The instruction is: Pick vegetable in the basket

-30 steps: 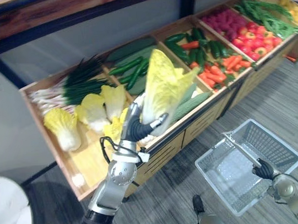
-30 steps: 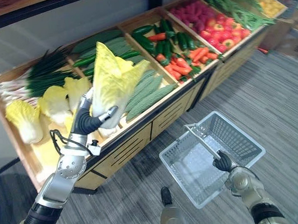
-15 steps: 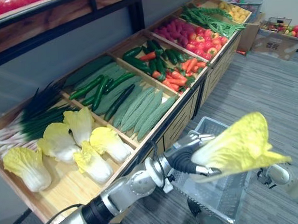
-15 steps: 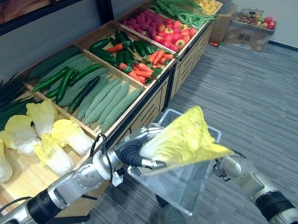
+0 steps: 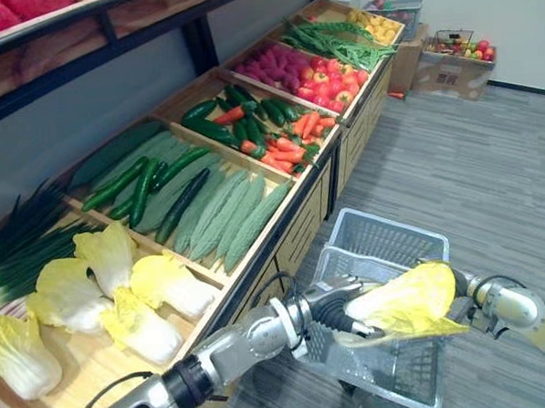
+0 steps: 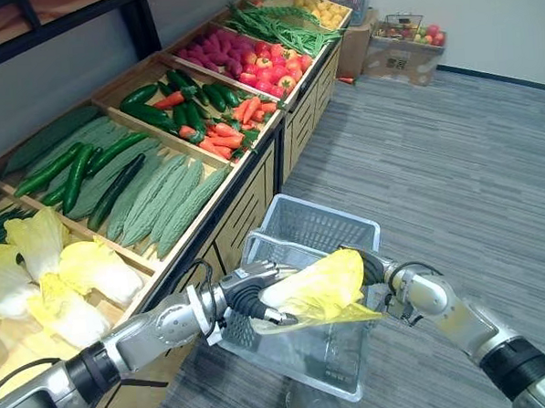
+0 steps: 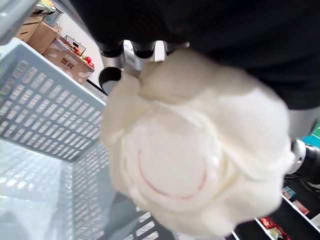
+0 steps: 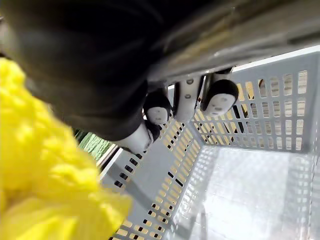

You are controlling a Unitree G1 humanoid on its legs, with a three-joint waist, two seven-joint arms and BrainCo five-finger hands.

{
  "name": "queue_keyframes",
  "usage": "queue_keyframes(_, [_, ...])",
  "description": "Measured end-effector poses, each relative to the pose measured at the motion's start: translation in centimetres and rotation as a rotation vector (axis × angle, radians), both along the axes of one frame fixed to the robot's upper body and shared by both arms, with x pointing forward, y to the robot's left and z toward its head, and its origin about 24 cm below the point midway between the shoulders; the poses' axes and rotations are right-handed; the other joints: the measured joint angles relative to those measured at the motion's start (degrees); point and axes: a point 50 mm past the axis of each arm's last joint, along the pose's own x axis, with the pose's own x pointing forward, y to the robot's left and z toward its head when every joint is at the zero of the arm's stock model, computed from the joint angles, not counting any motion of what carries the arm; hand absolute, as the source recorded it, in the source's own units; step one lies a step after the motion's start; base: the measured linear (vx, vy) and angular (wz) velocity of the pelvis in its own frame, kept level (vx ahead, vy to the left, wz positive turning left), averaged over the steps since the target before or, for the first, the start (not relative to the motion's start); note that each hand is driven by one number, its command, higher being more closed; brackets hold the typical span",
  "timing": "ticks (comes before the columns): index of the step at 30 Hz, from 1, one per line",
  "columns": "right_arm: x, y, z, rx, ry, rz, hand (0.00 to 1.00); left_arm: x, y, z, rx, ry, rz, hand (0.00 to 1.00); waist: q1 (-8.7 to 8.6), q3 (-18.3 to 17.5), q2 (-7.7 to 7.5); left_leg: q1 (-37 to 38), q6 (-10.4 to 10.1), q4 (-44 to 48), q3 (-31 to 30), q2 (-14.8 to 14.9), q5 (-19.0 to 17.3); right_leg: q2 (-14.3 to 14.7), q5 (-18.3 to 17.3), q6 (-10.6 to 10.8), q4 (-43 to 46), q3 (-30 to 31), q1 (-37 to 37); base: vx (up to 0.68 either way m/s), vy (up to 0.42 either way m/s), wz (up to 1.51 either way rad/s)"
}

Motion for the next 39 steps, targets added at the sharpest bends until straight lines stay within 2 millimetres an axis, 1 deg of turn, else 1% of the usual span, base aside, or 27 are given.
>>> queue_keyframes(2, [0.0,0.0,0.0,0.010,0.011,0.004,1.00,0.3,0.3,-0.8,0.036,0.005,0.021,1.00,-0.35,0.0,-0.04,0.1,0.0,0.1,0.1,0.0,0.0,0.0,0.0,0.0,0.1,0.1,0.0,0.00,-0.001,-0.02])
queue_keyframes(4, [-0.1,0.2,0.4,0.019,0.014,0.020,1.00,1.0,0.7,-2.0,0.088,0.014,0.063,1.00,-0.36,-0.1,-0.04,0.4,-0.1,0.2,0.7,0.0,-0.1,0.3,0.0,0.0,0.3,0.7,0.0,-0.01,0.000,-0.11])
queue_keyframes(6, [-0.1,0.5,0.6,0.028,0.006,0.034,1.00,1.2,0.8,-2.6,0.118,0.008,0.081,1.00,-0.38,-0.1,-0.04,0.8,-0.2,0.4,1.4,0.2,-0.2,0.7,0.0,0.0,0.4,1.1,0.0,0.01,0.002,-0.17])
queue_keyframes(11, [0.0,0.7,1.0,0.093,0.011,0.022,1.00,2.1,0.4,-3.5,0.139,0.015,0.129,1.00,-0.44,-0.5,-0.31,0.7,-0.3,0.8,2.4,0.5,-0.2,1.4,0.1,-0.2,1.0,1.9,-0.8,0.01,0.005,-0.10])
queue_keyframes(13, [0.0,1.1,1.3,0.106,0.003,0.036,1.00,2.5,-0.1,-3.8,0.159,0.009,0.131,1.00,-0.54,-0.5,-0.32,0.8,-0.3,0.9,2.6,0.7,-0.2,1.6,0.1,-0.2,1.0,2.0,-0.9,0.01,0.002,-0.02])
queue_keyframes(16, [0.0,1.6,1.4,0.115,0.006,0.059,1.00,2.8,-0.2,-4.4,0.178,0.025,0.149,1.00,-0.65,-0.4,-0.42,0.7,-0.3,1.2,2.9,1.0,-0.3,1.7,0.0,-0.3,0.8,1.9,-0.9,0.00,0.001,-0.01])
queue_keyframes(17, [0.0,1.8,1.3,0.128,0.017,0.066,1.00,3.0,-0.2,-5.0,0.196,0.044,0.167,0.00,-0.66,-0.4,-0.44,0.7,-0.3,1.8,3.1,1.3,-0.5,1.7,0.0,-0.4,0.6,1.9,-1.0,0.01,0.005,-0.03])
queue_keyframes(19, [0.1,2.1,1.3,0.135,0.020,0.075,1.00,3.1,0.0,-5.7,0.238,0.045,0.178,0.00,-0.74,-0.4,-0.60,0.7,-0.3,1.9,3.2,1.4,-0.5,1.7,0.0,-0.4,0.4,1.9,-1.0,0.01,0.004,-0.02])
queue_keyframes(22, [0.1,2.3,1.2,0.143,0.024,0.075,1.00,3.2,0.0,-6.2,0.284,0.033,0.182,0.00,-0.71,-0.3,-0.72,0.7,-0.3,1.9,3.4,1.4,-0.5,1.7,0.0,-0.4,0.2,1.9,-1.1,0.00,0.000,0.00])
queue_keyframes(25, [0.2,2.3,1.2,0.145,0.023,0.075,1.00,3.6,0.0,-6.3,0.323,0.008,0.177,0.00,-0.72,-0.1,-0.99,0.8,-0.3,1.9,3.9,1.4,-0.5,1.7,0.0,-0.4,0.2,1.9,-1.2,0.00,0.000,0.00])
queue_keyframes(29, [0.3,2.4,1.3,0.146,0.018,0.076,1.00,3.9,-0.2,-6.1,0.326,-0.009,0.176,0.00,-0.79,0.0,-1.19,1.1,-0.3,1.9,4.9,1.4,-0.5,1.7,0.0,-0.4,0.2,2.0,-1.1,0.01,0.010,-0.02])
queue_keyframes(36, [0.5,3.2,0.2,0.211,0.037,0.046,1.00,4.1,-0.5,-5.8,0.338,-0.026,0.158,0.00,-0.68,0.6,-2.08,1.1,-0.2,1.8,4.6,1.5,-0.5,1.5,0.0,-0.4,0.2,1.4,-0.9,-0.01,-0.004,0.04])
queue_keyframes(39, [0.8,2.8,-0.3,0.234,0.042,0.002,1.00,4.1,-0.6,-5.6,0.333,-0.016,0.148,0.00,-0.67,0.9,-2.25,0.4,-0.2,1.8,3.0,1.7,-0.5,0.8,-0.2,-0.6,0.3,-0.2,-0.7,-0.02,-0.014,0.24])
